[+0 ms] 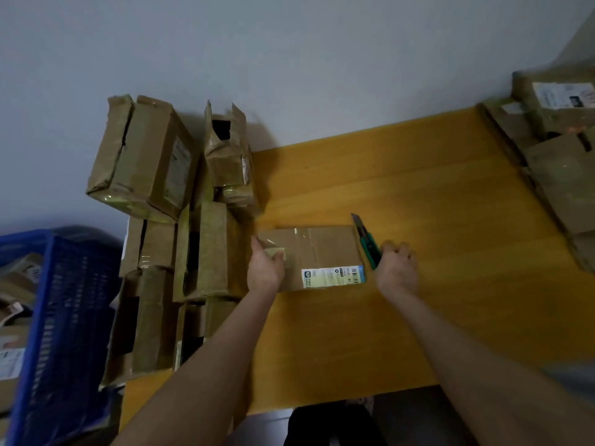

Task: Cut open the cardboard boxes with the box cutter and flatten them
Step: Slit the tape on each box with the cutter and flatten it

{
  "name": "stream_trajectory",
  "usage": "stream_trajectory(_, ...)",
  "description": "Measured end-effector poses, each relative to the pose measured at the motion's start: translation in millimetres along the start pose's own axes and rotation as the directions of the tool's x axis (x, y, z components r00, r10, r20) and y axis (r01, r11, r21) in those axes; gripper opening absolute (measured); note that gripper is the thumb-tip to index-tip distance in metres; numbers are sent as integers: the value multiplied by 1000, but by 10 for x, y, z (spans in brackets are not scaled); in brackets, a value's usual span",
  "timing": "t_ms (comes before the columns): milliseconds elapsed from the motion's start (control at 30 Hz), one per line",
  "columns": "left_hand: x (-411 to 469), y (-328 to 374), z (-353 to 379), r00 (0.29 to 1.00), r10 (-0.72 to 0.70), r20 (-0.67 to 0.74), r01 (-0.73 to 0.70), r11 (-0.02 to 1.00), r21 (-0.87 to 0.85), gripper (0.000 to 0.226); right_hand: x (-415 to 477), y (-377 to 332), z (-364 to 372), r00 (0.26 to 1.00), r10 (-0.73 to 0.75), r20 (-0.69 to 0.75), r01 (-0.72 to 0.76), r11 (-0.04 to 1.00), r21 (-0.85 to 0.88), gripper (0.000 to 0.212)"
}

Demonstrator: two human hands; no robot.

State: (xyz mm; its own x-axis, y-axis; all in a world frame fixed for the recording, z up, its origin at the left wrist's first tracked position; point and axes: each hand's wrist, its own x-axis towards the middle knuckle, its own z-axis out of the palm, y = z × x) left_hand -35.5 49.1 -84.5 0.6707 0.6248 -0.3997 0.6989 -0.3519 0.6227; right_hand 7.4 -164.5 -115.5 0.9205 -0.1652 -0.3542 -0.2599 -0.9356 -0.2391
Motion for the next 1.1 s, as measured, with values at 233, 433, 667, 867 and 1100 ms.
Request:
stream_trajectory(233, -41, -173, 80, 997, -70, 18, 70, 997, 28, 67, 14, -56, 32, 996, -65, 69, 66, 998, -9, 56)
stream_trajectory(433, -202, -233, 184, 995, -65, 74, 49, 978, 201, 73, 28, 82, -92, 999, -45, -3, 44, 989, -139, 56)
stream_trajectory(667, -257, -314, 311, 951, 275, 140, -307, 803, 511, 72, -218, -333, 171, 783, -606, 141, 622, 766, -163, 56)
stream_trajectory(867, -157, -638, 583, 820, 447, 358, -569, 571, 591, 60, -159, -286, 652, 737, -640, 220, 675, 679, -289, 67)
stream_trajectory(1100, -128, -756, 673, 822, 470, 322, -557, 543, 628, 60, -154, -269, 753, 750, -645, 143, 654, 691, -309, 58)
